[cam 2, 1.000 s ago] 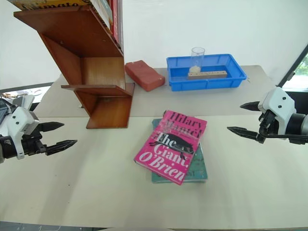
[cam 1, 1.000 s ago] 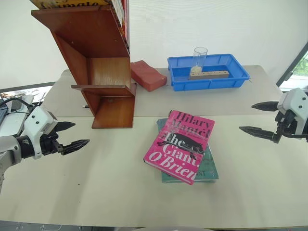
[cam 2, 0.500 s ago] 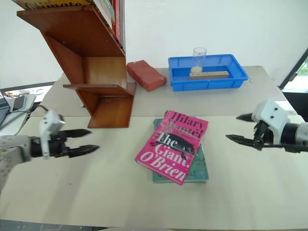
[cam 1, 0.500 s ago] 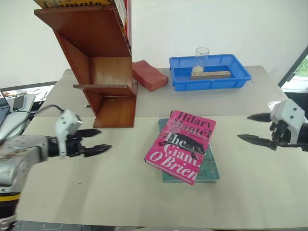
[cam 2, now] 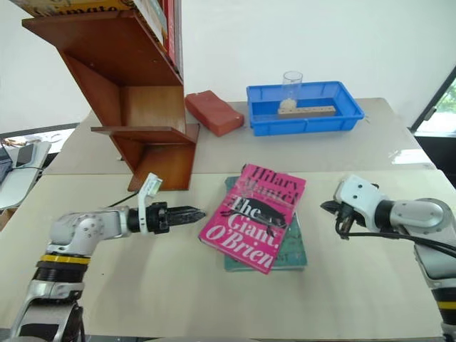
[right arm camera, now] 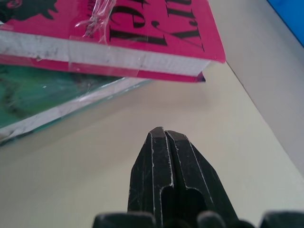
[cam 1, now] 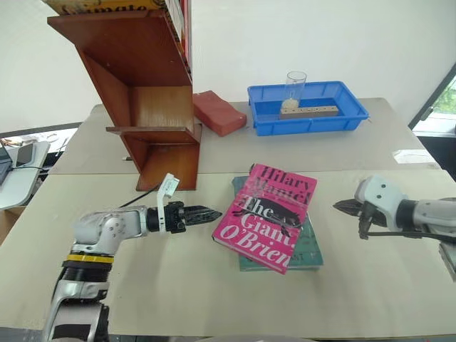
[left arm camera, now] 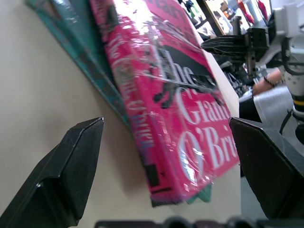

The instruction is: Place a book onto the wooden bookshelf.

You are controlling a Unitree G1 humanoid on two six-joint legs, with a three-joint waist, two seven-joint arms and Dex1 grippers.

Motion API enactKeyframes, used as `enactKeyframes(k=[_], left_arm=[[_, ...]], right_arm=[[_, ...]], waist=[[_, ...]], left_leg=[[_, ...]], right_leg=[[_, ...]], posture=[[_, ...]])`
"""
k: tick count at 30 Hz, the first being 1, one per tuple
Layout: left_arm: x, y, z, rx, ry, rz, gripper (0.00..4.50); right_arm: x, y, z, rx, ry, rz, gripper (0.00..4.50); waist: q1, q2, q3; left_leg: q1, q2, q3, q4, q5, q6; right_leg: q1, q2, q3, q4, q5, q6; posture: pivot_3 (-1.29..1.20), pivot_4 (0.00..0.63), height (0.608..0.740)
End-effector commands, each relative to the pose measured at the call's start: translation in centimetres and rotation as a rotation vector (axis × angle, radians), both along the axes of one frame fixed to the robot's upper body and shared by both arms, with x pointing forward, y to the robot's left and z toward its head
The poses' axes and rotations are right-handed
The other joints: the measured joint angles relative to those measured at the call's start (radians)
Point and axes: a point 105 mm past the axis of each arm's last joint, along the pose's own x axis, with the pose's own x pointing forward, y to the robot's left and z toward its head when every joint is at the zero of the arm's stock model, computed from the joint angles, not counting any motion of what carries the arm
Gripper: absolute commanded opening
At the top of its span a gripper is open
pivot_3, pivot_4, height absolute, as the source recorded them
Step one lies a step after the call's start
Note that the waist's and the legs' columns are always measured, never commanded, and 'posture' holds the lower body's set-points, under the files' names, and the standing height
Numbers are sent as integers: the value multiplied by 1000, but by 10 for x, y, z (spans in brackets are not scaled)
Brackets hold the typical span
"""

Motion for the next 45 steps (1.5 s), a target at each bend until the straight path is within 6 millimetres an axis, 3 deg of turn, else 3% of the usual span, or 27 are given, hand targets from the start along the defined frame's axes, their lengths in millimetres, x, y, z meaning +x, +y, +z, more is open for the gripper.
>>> enactKeyframes(k=[1, 11, 17, 20, 24, 26, 27, 30, 36, 40, 42, 45], left_arm=[[11, -10, 4, -42, 2, 22, 4500], [10, -38, -10, -169, 173, 101, 4500], [4, -35, 2, -260, 173, 142, 4500], [-4, -32, 5, -280, 167, 149, 3696], [-10, -32, 12, -258, 116, 130, 1699], [-12, -34, 25, -243, 25, 105, 778], [-12, -33, 35, -240, -32, 100, 534], [-9, -32, 66, -178, -259, 82, 530], [-9, -42, 114, 146, -862, -71, 530], [8, -42, 191, 391, -1537, -76, 530], [8, -42, 215, 492, -1791, -109, 530], [12, -35, 239, 625, -2020, -135, 530]], right_arm=[[9, 12, 8, 4, -57, 47, 6], [18, 67, 0, 125, -20, 195, 6], [14, 81, -1, 145, -8, 261, 6], [14, 84, 0, 152, -16, 273, 0], [8, 81, 8, 154, -27, 295, 0], [0, 74, 17, 143, -32, 305, 0], [-5, 69, 22, 131, -32, 303, 0], [-15, 49, 37, 114, -17, 258, 0], [-31, 18, 66, 112, -11, 157, 0], [-37, 21, 105, 175, -85, 162, 0], [-36, 29, 120, 207, -118, 178, 0], [-35, 41, 138, 252, -162, 210, 0]], waist=[[1, 0, 0], [-3, 0, 0], [-3, 0, 0], [-4, 0, 0], [-1, 0, 0], [0, 0, 1], [3, 1, 1], [7, 1, 1], [7, 1, 4], [7, 1, 15], [4, 1, 17], [-3, 3, 17]], left_leg=[[-1, 0, 0, 0, 0, 0], [-2, -1, -2, 0, 1, -1], [-2, -1, -3, 0, 1, -2], [-1, -1, -3, 0, 1, -2], [-1, -1, -3, 0, 1, -3], [-3, -2, -4, 0, 2, -3], [-3, -2, -4, -1, 2, -3], [-3, -3, -6, -1, 2, -4], [6, -5, -7, -11, 5, -10], [6, -6, -7, -14, 6, -10], [5, -6, -8, -16, 8, -13], [4, -6, -8, -17, 7, -12]], right_leg=[[0, 0, 0, 0, 0, 0], [1, 0, 0, 0, 0, 0], [2, 0, 0, -1, 0, 0], [3, 0, 0, -1, 0, 0], [3, 0, 0, -1, 0, 0], [2, 0, 0, -2, 0, 0], [3, 0, 0, -2, 0, 0], [5, 0, 0, -6, 1, 0], [16, -1, 0, -13, 1, 0], [17, -1, 1, -16, 1, 0], [16, -1, 1, -18, 3, 0], [22, -1, 2, -24, 3, 1]], posture=[[0, 150, 637], [0, 150, 637], [0, 150, 637], [0, 150, 637], [0, 150, 637], [0, 150, 637], [0, 150, 637], [0, 150, 637], [0, 150, 637], [0, 150, 637], [0, 150, 637], [0, 150, 637]])
